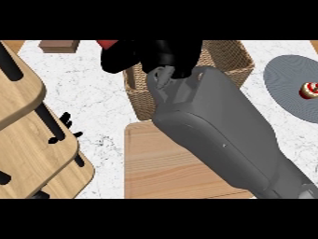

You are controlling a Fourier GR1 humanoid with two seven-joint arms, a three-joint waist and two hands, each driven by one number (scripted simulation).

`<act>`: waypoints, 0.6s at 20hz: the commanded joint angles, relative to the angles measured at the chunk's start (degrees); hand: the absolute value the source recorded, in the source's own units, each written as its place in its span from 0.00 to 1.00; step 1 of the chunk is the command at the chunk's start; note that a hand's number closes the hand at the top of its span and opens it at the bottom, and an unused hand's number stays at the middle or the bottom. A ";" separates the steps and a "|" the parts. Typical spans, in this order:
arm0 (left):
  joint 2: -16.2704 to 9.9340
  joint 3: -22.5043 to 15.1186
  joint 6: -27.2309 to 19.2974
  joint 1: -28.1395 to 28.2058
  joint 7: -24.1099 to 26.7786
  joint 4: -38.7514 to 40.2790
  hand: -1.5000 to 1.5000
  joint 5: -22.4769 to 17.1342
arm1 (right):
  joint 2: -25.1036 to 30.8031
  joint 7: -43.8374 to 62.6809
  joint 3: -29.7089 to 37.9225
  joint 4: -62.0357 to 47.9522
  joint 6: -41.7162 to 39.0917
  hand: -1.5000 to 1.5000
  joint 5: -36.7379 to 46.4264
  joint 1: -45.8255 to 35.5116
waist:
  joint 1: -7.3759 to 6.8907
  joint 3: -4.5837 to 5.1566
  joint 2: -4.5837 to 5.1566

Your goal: Pick the bell pepper from the cutting board and place it in the basket

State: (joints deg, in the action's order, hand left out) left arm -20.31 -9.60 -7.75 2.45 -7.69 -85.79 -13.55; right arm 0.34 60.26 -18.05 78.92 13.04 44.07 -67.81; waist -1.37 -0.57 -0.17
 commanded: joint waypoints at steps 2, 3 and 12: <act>0.17 -1.16 0.24 3.04 -5.09 6.18 0.50 0.05 | 0.52 -3.88 3.44 -7.04 0.60 1.00 -2.22 0.35 | 0.27 0.62 0.90; 1.16 -1.86 -0.43 5.43 -2.83 5.88 0.50 0.85 | 0.75 -4.10 5.88 -7.83 0.44 1.00 -3.61 -1.77 | -0.21 0.63 0.83; 0.34 -0.32 0.53 2.06 -6.02 6.10 0.50 -0.77 | -0.33 -14.93 8.87 -14.57 12.43 1.00 -10.88 4.53 | -0.48 0.55 1.17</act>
State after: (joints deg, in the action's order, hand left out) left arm -19.98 -9.29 -7.11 2.34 -6.76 -85.82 -13.61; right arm 0.15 49.57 -10.14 66.58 21.60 36.56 -65.39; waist -1.84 -0.67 0.33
